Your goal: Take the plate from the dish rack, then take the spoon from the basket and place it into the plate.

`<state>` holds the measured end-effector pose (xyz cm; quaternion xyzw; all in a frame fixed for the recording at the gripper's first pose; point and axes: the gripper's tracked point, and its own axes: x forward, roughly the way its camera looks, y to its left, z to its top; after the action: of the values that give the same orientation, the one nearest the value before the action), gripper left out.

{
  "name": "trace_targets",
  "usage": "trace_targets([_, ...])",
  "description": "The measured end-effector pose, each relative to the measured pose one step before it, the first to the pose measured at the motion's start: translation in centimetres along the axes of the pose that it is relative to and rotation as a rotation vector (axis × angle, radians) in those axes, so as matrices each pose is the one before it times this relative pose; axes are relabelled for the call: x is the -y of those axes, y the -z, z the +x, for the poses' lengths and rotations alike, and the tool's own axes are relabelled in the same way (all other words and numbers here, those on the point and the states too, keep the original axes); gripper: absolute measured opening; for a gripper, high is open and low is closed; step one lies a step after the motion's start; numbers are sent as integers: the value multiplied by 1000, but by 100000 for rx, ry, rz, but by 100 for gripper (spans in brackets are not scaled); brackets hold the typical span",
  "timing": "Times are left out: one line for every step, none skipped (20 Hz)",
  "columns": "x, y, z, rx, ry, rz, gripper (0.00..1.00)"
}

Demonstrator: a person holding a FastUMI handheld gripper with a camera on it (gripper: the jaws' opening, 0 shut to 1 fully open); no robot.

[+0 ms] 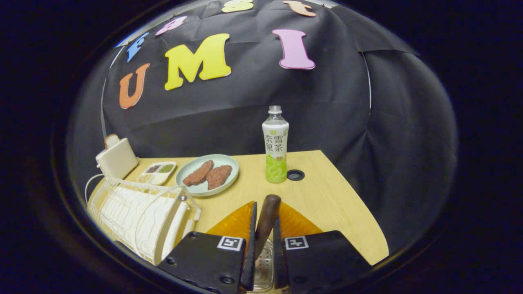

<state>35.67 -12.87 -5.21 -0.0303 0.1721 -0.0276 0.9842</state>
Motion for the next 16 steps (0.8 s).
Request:
trace_targets([-195,-300,-676,1375,604,416,20])
trace_targets([-376,-269,-671,1072,-434,-16,18])
trace_targets([-544,-316,-550,1177,-732,345,18])
trace_targets([-384,-498,-786,1360,-212,552,18])
trace_targets([-227,-490,-803,1683,427,593,18])
trace_targets([-326,-635,-944,1719,93,-211,17])
trace_targets([-334,-456,-1110,1533,336,7,17])
trace_targets([-336,-624,-1239,1584,334,-411,17])
trace_targets([-427,-517,-1339,1540,-193,-713,17])
trace_targets([-402,-830,-1646,2038,40,-1458,17])
trace_targets([-218,-743,-1320,2044,630,-1471,17])
trace_targets([-152,-718,-1447,1836,848,-2303,17])
trace_targets([-306,-680,-1745,2067,444,-1941,17])
trace_targets([-518,-777,-1678,1981,-186,-1952,17])
trace_targets([-606,-579,-1664,2316,-468,-1657,17])
trace_targets([-693,-609,-1485,1860,-505,-1788,17])
